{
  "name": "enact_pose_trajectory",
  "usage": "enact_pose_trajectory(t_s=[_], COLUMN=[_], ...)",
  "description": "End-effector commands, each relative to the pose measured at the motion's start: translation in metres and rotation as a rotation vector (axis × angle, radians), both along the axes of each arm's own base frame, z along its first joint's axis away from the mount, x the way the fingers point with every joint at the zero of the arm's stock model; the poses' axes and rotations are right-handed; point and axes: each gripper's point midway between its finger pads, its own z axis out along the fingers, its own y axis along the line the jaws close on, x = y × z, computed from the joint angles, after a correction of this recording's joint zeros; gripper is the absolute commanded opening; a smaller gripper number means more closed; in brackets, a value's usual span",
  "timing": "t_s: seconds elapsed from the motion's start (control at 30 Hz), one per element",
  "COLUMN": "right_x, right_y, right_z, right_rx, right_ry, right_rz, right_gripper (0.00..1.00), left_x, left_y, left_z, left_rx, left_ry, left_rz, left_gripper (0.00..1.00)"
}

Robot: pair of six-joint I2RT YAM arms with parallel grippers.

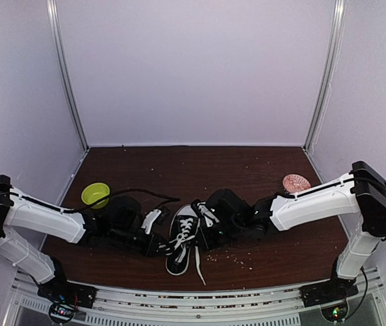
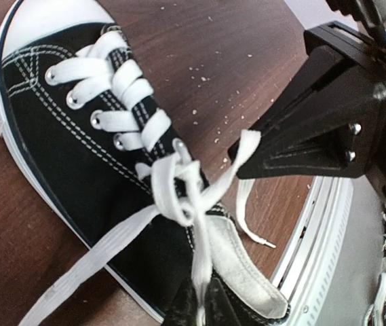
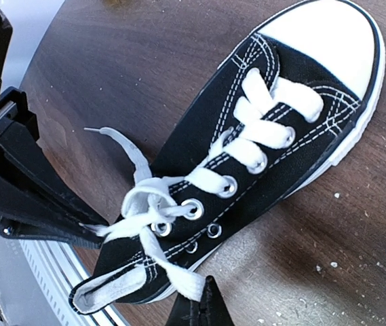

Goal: Tie the shoes

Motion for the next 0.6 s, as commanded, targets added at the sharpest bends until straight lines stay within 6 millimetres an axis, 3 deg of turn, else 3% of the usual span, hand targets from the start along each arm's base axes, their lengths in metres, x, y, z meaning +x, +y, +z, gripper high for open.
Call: enact_pose_trajectory(t_s=[0.0,0.27,0.37,0.57], right_x=[0.000,-0.012,-0.012,-0.011], right_y=[0.009,0.014,0.017,0.029], right_z=[0.005,-0.002,-0.002,-0.001], right_rx=[0.015,0.026,0.035,0.050], right_ry=[0.011,0.053,0.055,0.060], right_rz=[0.035,0.089,0.102,0.118], right_gripper=[0.00,0.00,0.00,0.00], left_x=[0.006,0.028,0.039,0.054], left_y=[-0.004,0.026,0.033,0.017], left_z=[0.016,0.056,0.060,0.050], left_rx=[-0.005,0.035,0.028,0.040], left_ry=[-0.043,-0.117,-0.098,-0.033], left_rz=[0.008,0.199,0.270,0.286], left_gripper=[0.14,0.54,0.58,0.54])
